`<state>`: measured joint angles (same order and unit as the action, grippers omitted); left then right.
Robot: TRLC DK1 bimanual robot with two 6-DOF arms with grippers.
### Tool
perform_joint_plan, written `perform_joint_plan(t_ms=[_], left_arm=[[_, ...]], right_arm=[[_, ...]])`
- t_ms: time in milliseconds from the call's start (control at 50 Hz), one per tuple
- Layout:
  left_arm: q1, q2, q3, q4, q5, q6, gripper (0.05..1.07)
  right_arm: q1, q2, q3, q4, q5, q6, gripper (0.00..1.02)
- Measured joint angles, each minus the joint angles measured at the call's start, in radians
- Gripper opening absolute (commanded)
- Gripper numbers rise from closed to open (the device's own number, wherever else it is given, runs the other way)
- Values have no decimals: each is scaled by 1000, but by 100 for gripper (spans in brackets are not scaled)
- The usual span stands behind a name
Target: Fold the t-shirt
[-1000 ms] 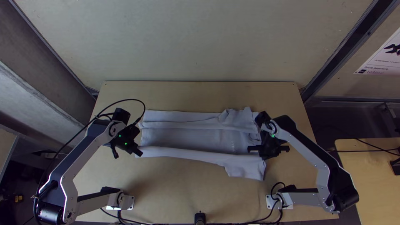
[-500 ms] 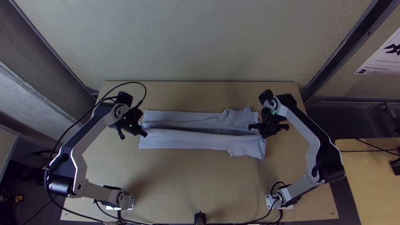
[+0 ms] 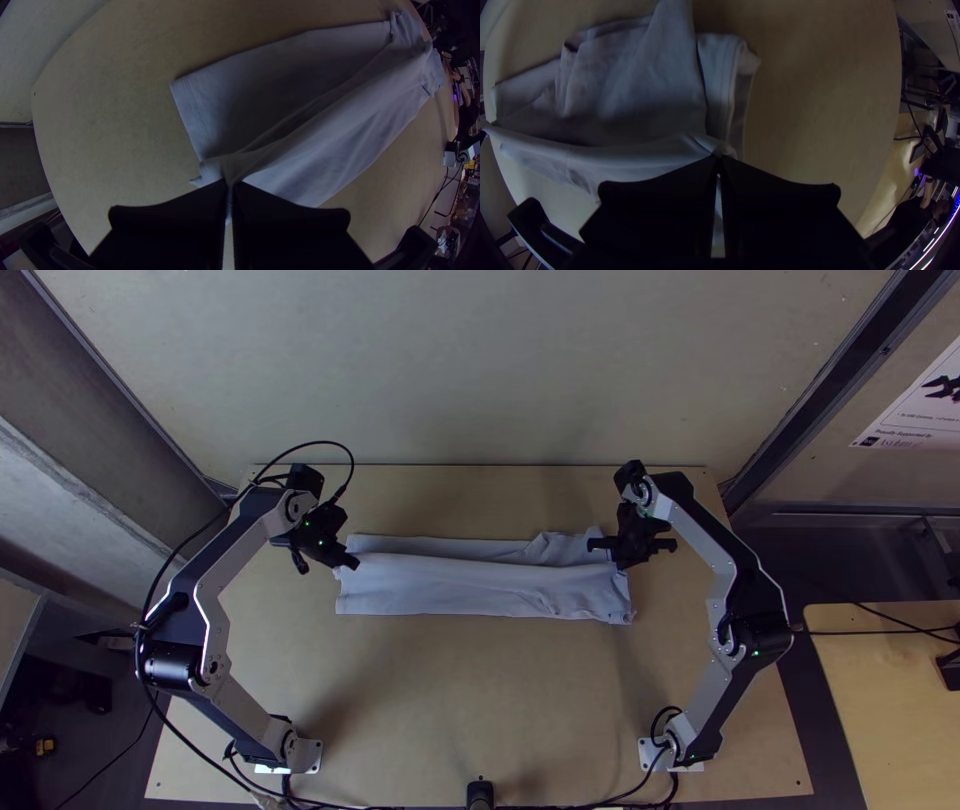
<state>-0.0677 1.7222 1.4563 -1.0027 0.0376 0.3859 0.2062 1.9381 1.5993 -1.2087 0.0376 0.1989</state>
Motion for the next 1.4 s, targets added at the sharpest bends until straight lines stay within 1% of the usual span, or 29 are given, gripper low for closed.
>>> perform_joint_plan(t_ms=[140,180,200,220,240,260,300,320,340,380,440,460,480,520,540,580,620,680,760,860,940,1180,1240,1400], left_arm=[[1,23,10,0,0,0,8],[1,29,13,0,0,0,11],[1,31,13,0,0,0,16],[1,33,14,0,0,0,23],[1,35,14,0,0,0,33],[1,37,14,0,0,0,48],[1,39,14,0,0,0,86],[1,41,14,1,0,-1,102],[2,42,14,1,-1,-1,104],[3,45,14,1,-1,-4,103],[9,48,14,7,-1,-8,103],[11,50,14,9,-1,-10,103],[13,51,14,13,-2,-11,103],[17,52,14,26,-4,-13,103],[19,52,14,33,-4,-16,103],[23,52,14,45,2,-20,103],[31,51,14,55,23,-26,103],[42,51,14,57,57,-35,103],[64,51,15,57,100,-47,103],[103,40,16,56,164,-72,103],[142,29,16,54,241,-88,103],[271,18,13,48,426,-137,103],[301,18,6,48,471,-144,103],[376,18,-26,50,585,-151,103]], right_arm=[[-6,44,10,67,0,-3,3],[-9,56,18,72,0,-3,3],[-11,63,23,74,0,-3,3],[-11,71,27,80,0,-3,3],[-13,77,28,89,0,-3,3],[-13,81,30,97,0,-3,7],[-14,92,31,113,1,-3,16],[-15,95,31,119,1,-3,23],[-15,97,31,123,1,-2,30],[-17,100,31,128,2,-2,43],[-23,100,32,132,8,-3,54],[-26,100,34,133,8,-3,59],[-30,100,37,133,8,-4,65],[-39,100,40,136,13,-12,81],[-43,100,42,138,16,-17,86],[-52,100,44,138,24,-29,94],[-58,100,50,135,56,-48,98],[-61,100,70,111,109,-68,99],[-66,89,91,97,128,-80,99],[-72,52,101,92,131,-81,99],[-79,19,117,89,131,-81,99],[-99,-87,229,75,130,-74,99],[-103,-113,260,69,119,-66,99],[-122,-177,336,63,15,-23,99]])
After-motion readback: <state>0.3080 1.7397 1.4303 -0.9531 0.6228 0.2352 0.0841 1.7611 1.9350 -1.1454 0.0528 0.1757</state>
